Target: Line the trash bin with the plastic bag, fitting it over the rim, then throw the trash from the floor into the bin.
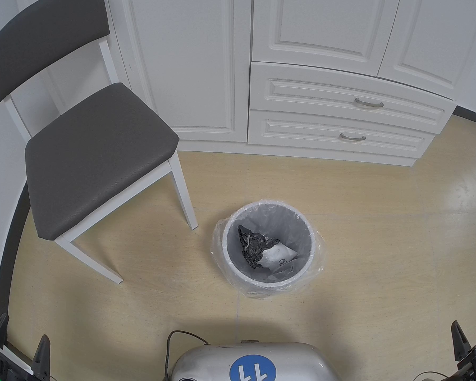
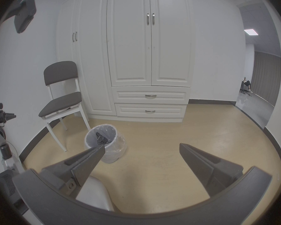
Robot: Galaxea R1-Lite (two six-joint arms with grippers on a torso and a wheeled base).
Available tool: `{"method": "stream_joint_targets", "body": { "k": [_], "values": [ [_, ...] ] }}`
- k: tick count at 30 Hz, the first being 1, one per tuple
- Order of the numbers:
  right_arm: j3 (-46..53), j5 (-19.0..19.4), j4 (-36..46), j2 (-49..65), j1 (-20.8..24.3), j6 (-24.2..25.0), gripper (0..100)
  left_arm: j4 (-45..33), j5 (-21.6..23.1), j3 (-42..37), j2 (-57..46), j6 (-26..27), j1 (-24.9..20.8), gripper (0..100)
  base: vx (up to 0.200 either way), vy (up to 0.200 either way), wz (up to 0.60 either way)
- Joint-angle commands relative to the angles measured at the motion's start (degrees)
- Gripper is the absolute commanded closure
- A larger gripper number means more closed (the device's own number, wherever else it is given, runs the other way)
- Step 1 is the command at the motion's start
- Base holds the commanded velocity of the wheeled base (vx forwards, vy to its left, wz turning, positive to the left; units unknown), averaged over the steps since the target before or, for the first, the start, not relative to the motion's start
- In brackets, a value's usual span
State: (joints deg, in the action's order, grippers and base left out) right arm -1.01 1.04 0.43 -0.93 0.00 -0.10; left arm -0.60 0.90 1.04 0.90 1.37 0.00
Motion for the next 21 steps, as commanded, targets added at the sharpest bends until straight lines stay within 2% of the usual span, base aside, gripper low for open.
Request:
{"method": "stream_joint_targets", "body": {
  "k": [1, 7, 21],
  "values": [
    [0.7, -0.1, -0.3, 0.9, -0.1, -0.3, 0, 0.1, -0.2, -0.9, -0.8, -0.1, 0.0, 0, 0.000, 0.000, 0.00],
    [0.8, -0.2, -0.3, 0.9, -0.1, -0.1, 0, 0.4, -1.3, -0.9, -0.8, -2.6, 0.0, 0, 0.000, 0.000, 0.00],
    [0.7, -0.2, -0.2, 0.9, 0.0, 0.1, 0, 0.5, -0.7, -1.0, -0.9, -1.4, 0.0, 0, 0.000, 0.000, 0.00]
  ]
}}
